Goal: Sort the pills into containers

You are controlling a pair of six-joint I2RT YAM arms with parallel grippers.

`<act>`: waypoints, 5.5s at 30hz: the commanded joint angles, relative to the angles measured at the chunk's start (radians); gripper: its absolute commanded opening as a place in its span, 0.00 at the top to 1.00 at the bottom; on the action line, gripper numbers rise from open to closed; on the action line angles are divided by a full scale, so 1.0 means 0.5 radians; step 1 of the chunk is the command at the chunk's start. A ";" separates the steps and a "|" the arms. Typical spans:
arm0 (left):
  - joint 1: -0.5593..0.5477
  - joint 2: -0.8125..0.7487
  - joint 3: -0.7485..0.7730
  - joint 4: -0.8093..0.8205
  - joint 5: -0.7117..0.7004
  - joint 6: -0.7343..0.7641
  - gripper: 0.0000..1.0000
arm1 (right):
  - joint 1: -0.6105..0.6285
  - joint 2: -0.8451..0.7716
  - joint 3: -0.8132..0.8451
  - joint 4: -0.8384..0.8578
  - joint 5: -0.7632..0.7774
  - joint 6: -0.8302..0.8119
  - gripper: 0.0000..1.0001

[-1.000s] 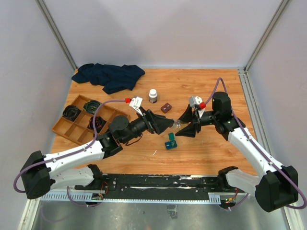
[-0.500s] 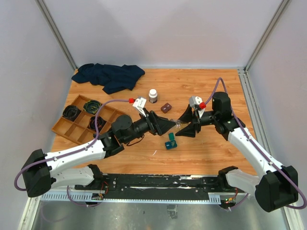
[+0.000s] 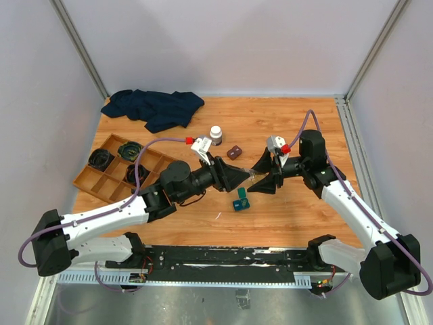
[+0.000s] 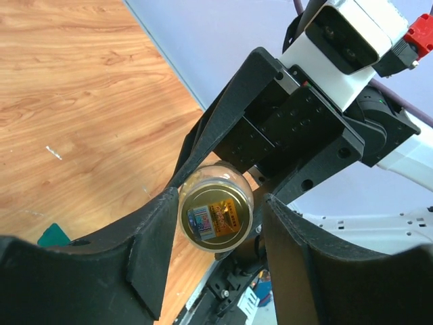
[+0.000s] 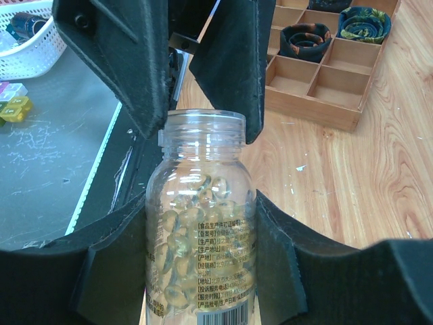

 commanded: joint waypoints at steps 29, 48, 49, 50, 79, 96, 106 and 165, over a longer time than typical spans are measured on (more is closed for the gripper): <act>0.287 0.168 -0.215 0.514 1.399 1.268 0.86 | -0.049 -0.043 0.063 0.006 -0.055 -0.021 0.99; 0.296 -0.232 -0.398 0.704 0.818 0.886 0.01 | -0.049 -0.040 0.065 -0.003 -0.059 -0.037 0.99; 0.296 -0.267 -0.421 0.715 0.813 0.848 0.01 | -0.047 -0.040 0.064 -0.003 -0.059 -0.037 0.99; 0.296 -0.296 -0.435 0.717 0.806 0.803 0.01 | -0.049 -0.038 0.066 -0.003 -0.059 -0.037 0.99; 0.133 -0.318 -0.445 0.537 0.034 -0.172 0.11 | -0.049 -0.015 0.064 -0.034 -0.032 -0.082 0.99; -0.054 -0.057 -0.062 0.156 -0.236 -0.006 0.16 | -0.052 -0.015 0.062 -0.037 -0.025 -0.084 0.99; -0.085 0.008 -0.010 0.139 -0.201 0.004 0.33 | -0.052 -0.013 0.064 -0.037 -0.026 -0.082 0.99; 0.183 -0.393 -0.314 0.365 0.350 0.442 0.06 | -0.052 -0.028 0.054 -0.022 -0.039 -0.068 0.99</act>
